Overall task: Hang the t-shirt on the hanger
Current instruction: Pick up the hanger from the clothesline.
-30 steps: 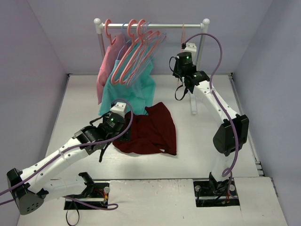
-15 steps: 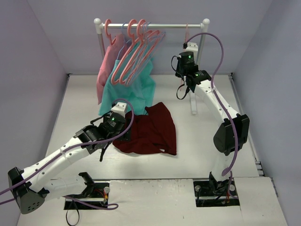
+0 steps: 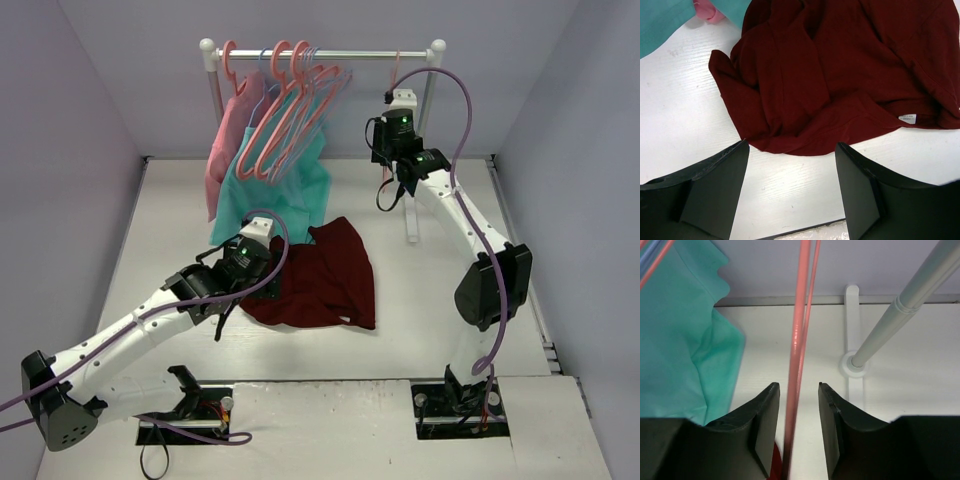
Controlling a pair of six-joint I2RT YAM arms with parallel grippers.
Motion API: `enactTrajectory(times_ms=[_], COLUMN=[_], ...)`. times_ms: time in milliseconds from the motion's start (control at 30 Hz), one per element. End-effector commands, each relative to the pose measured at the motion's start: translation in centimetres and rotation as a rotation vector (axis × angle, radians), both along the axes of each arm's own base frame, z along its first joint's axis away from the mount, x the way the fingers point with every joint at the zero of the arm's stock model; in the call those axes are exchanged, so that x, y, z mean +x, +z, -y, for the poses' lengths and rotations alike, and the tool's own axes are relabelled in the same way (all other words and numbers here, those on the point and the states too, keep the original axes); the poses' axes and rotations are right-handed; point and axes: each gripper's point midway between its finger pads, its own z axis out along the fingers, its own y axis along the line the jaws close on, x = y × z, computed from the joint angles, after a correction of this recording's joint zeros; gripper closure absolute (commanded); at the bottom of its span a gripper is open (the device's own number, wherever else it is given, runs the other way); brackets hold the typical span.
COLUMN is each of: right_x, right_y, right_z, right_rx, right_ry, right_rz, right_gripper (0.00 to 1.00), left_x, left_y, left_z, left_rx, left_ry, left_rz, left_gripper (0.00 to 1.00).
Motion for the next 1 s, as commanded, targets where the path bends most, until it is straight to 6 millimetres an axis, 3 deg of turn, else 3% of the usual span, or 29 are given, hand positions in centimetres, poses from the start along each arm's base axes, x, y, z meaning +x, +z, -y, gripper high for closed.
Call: enactTrajectory(times_ms=[0,167,400,633,833,967], right_x=[-0.8,-1.0,-1.0,-0.7,-0.1,0.3], right_y=[7.2,8.3,10.0,9.5,8.8,8.8], right_z=[0.9,0.8,0.8,1.1,0.8,0.6], right_rx=[0.039,0.054,0.061,0.039,0.034,0.033], right_ry=[-0.009,-0.011,-0.019,-0.031,-0.03,-0.023], right_rz=[0.156,0.178,0.214,0.206,0.196,0.198], right_gripper=[0.63,0.61,0.7,0.76,0.71,0.76], left_x=[1.3,1.2,1.2,1.2,1.2,1.1], left_y=[2.8,2.7,2.7,2.8,2.8,2.7], left_z=[1.0,1.1,1.1,1.2,1.0,1.0], left_rx=[-0.066,-0.068,-0.072,-0.075,-0.073,-0.074], left_ry=[-0.001,-0.003,-0.002,-0.002,0.002,0.003], left_rz=[0.069,0.066,0.066,0.066,0.068,0.068], left_gripper=[0.35,0.35,0.35,0.35,0.35,0.35])
